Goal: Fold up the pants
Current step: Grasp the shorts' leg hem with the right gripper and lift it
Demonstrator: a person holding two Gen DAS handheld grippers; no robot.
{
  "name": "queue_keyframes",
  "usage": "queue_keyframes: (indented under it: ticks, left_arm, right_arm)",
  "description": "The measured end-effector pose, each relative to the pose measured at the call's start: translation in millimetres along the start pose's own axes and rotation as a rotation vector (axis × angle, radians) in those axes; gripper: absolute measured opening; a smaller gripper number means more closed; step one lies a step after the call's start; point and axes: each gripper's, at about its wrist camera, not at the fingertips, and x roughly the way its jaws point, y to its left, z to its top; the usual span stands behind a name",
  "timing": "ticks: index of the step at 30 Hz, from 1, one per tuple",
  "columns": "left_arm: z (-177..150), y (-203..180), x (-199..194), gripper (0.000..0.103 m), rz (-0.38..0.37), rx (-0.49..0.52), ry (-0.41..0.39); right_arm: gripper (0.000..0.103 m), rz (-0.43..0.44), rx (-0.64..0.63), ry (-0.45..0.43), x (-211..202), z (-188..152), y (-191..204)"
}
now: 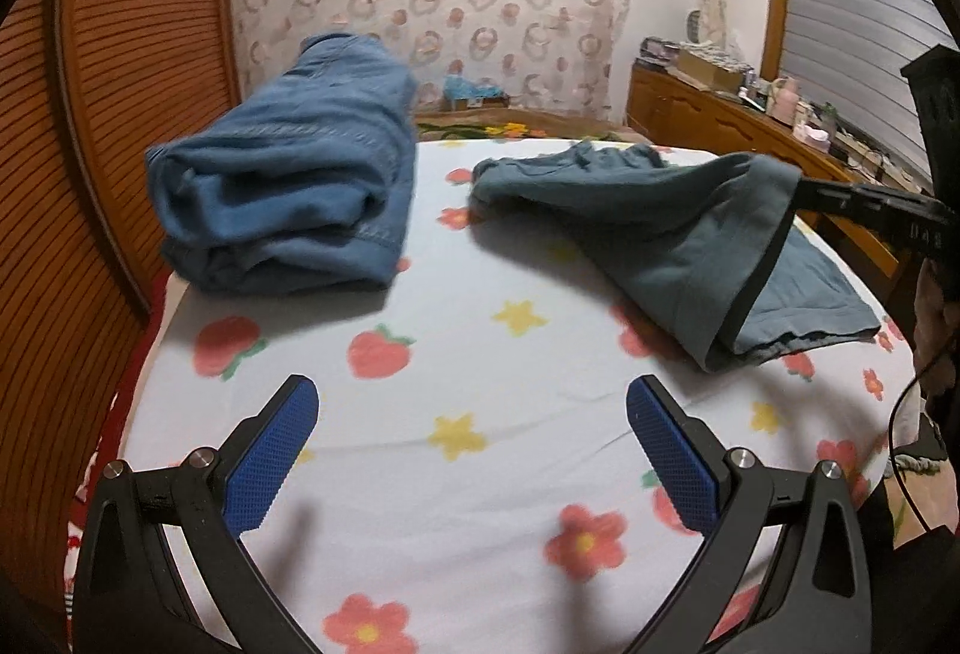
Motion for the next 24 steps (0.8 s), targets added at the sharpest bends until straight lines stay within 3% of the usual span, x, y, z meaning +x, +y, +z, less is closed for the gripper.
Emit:
queue_keyframes:
  ticks: [11,16,19,24]
  left_arm:
    - [27,-49,14,0.103,-0.095,0.093,-0.004]
    - [37,-81,26,0.103,-0.178,0.141,0.019]
    - [39,-99,35,0.103,-0.207,0.178,0.041]
    - [41,-118,47,0.1,-0.258,0.203,0.078]
  right_arm:
    - [0.002,-0.2,0.156,-0.022,-96,-58,-62]
    - [0.002,-0.228,0.198,0.025,-113,-84,-60]
    - [0.002,-0.226,0.212,0.049,-117,-81,-48]
    - [0.013,-0.235,0.196,0.063,-128,-65,-27]
